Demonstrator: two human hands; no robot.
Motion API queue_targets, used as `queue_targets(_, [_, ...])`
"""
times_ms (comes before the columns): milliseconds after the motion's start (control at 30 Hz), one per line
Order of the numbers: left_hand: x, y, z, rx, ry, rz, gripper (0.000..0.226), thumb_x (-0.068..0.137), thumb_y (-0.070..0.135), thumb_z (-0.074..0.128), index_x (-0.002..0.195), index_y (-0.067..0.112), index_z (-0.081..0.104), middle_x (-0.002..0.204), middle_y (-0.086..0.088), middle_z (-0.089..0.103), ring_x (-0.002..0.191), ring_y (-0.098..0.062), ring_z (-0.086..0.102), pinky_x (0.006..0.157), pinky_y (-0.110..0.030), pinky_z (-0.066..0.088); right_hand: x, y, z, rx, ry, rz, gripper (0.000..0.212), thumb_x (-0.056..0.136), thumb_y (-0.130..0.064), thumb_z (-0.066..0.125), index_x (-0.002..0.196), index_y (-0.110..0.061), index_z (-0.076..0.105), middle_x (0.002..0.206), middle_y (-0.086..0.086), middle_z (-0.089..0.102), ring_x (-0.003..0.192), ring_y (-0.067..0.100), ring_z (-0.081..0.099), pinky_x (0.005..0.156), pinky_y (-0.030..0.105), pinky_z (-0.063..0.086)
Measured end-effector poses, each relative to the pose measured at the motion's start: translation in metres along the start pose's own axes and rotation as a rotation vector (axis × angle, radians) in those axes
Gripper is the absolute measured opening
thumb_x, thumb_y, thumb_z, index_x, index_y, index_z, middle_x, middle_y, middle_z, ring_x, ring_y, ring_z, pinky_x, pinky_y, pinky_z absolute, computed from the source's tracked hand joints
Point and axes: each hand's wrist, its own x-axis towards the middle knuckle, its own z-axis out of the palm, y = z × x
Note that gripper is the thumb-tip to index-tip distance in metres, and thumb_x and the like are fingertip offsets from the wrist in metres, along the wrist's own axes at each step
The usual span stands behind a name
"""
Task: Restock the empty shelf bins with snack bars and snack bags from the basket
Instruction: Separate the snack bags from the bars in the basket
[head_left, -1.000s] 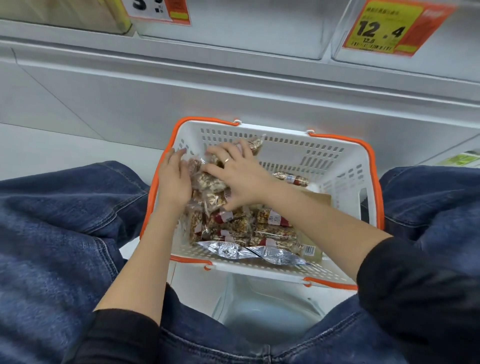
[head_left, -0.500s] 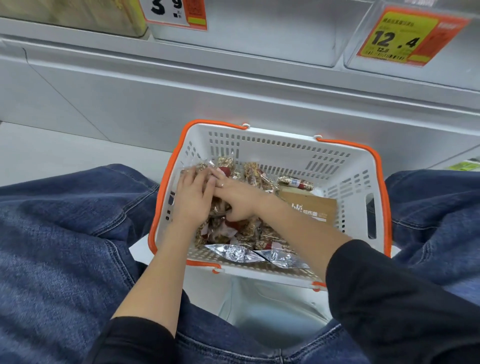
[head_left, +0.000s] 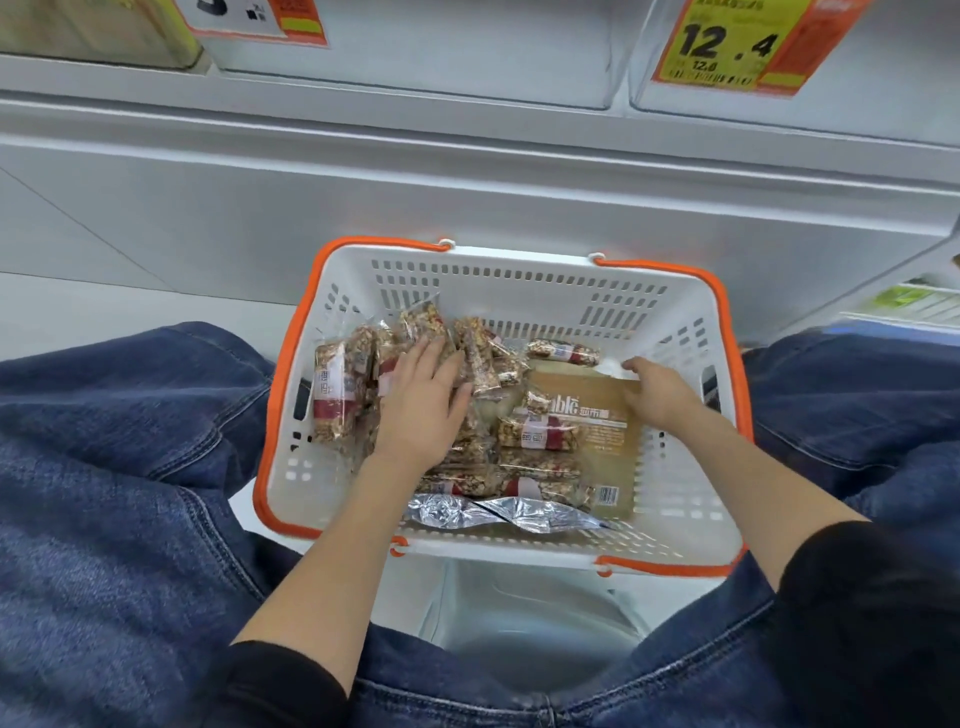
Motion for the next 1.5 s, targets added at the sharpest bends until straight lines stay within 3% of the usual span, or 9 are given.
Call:
queue_targets(400, [0.035, 0.035, 0.032, -0.096, -0.098, 0.114, 0.032, 0.098, 0.015, 0.044, 0.126, 0.006, 0.056, 0.134, -0.009, 0.053, 0.133, -0.023, 0.036, 0.114, -0.034, 0.022, -0.005, -0.003, 0.003, 0.038, 0.043, 0.061, 0.027, 0.09, -0.022, 0.061, 0.114, -0.008, 0.064, 0.111, 0.009, 0.065, 0.101, 0.029, 0.06, 0.082, 0.033, 0.044])
queue_targets(533, [0.039, 0.052, 0.032, -0.138, -0.117, 0.131, 0.029, 0.097, 0.011, 0.044, 0.122, 0.005, 0.057, 0.127, -0.008, 0.056, 0.126, -0.022, 0.041, 0.107, -0.031, 0.031, -0.027, -0.012, -0.023, 0.2, 0.287, 0.043, 0.012, 0.09, -0.015, 0.057, 0.095, -0.008, 0.066, 0.094, 0.009, 0.067, 0.089, 0.029, 0.06, 0.073, 0.032, 0.043])
queue_targets(700, [0.035, 0.066, 0.03, -0.14, -0.174, 0.15, 0.028, 0.094, 0.007, 0.045, 0.119, 0.005, 0.059, 0.124, -0.008, 0.058, 0.122, -0.023, 0.044, 0.105, -0.035, 0.037, -0.084, -0.021, -0.046, 0.233, 0.581, 0.112, 0.009, 0.096, -0.014, 0.046, 0.092, -0.013, 0.054, 0.08, 0.005, 0.059, 0.07, 0.027, 0.057, 0.063, 0.039, 0.052])
queue_targets(800, [0.028, 0.064, 0.028, -0.139, -0.211, 0.129, 0.024, 0.092, 0.006, 0.046, 0.111, 0.004, 0.062, 0.116, -0.009, 0.06, 0.116, -0.025, 0.048, 0.097, -0.037, 0.042, -0.102, -0.012, -0.035, 0.071, 0.461, 0.161, 0.006, 0.092, -0.011, 0.047, 0.088, -0.01, 0.052, 0.077, 0.009, 0.06, 0.067, 0.029, 0.057, 0.057, 0.038, 0.051])
queue_targets(967, [0.016, 0.055, 0.02, -0.074, -0.309, 0.058, 0.023, 0.095, 0.014, 0.048, 0.113, 0.01, 0.062, 0.119, -0.007, 0.058, 0.118, -0.023, 0.048, 0.09, -0.035, 0.045, -0.106, -0.001, -0.012, -0.022, 0.171, 0.347, 0.021, 0.09, -0.014, 0.058, 0.11, -0.01, 0.058, 0.103, 0.011, 0.066, 0.089, 0.03, 0.065, 0.067, 0.034, 0.053])
queue_targets(1200, [0.015, 0.054, 0.016, -0.108, -0.324, 0.049, 0.025, 0.095, 0.014, 0.048, 0.115, 0.013, 0.063, 0.118, -0.006, 0.061, 0.094, -0.021, 0.059, 0.08, -0.036, 0.051, -0.102, -0.008, -0.015, -0.027, 0.271, 0.349, 0.023, 0.092, -0.001, 0.05, 0.113, -0.005, 0.059, 0.108, 0.016, 0.065, 0.096, 0.035, 0.065, 0.075, 0.039, 0.053])
queue_targets(1333, [0.022, 0.069, 0.017, -0.27, -0.318, 0.026, 0.028, 0.094, 0.016, 0.052, 0.121, 0.015, 0.06, 0.111, 0.0, 0.061, 0.07, -0.011, 0.052, 0.059, -0.022, 0.043, -0.098, -0.006, -0.027, 0.262, 0.423, 0.227, 0.014, 0.097, -0.013, 0.047, 0.094, -0.009, 0.06, 0.093, 0.015, 0.066, 0.084, 0.036, 0.061, 0.067, 0.034, 0.047])
queue_targets(1433, [0.025, 0.093, 0.009, -0.491, -0.334, 0.01, 0.042, 0.091, 0.032, 0.059, 0.13, 0.019, 0.052, 0.113, 0.013, 0.052, 0.095, -0.005, 0.052, 0.082, -0.022, 0.044, -0.097, -0.026, -0.034, 0.465, 0.462, 0.078, 0.022, 0.098, -0.014, 0.046, 0.083, -0.012, 0.062, 0.081, 0.006, 0.063, 0.078, 0.026, 0.056, 0.063, 0.029, 0.031])
queue_targets(1500, [0.028, 0.11, 0.001, -0.667, -0.339, -0.045, 0.047, 0.089, 0.041, 0.058, 0.131, 0.02, 0.05, 0.114, 0.016, 0.053, 0.104, -0.006, 0.054, 0.089, -0.025, 0.046, -0.092, -0.048, -0.032, 0.553, 0.405, -0.07, 0.024, 0.099, -0.016, 0.045, 0.107, -0.01, 0.066, 0.099, 0.007, 0.068, 0.089, 0.023, 0.059, 0.071, 0.028, 0.039])
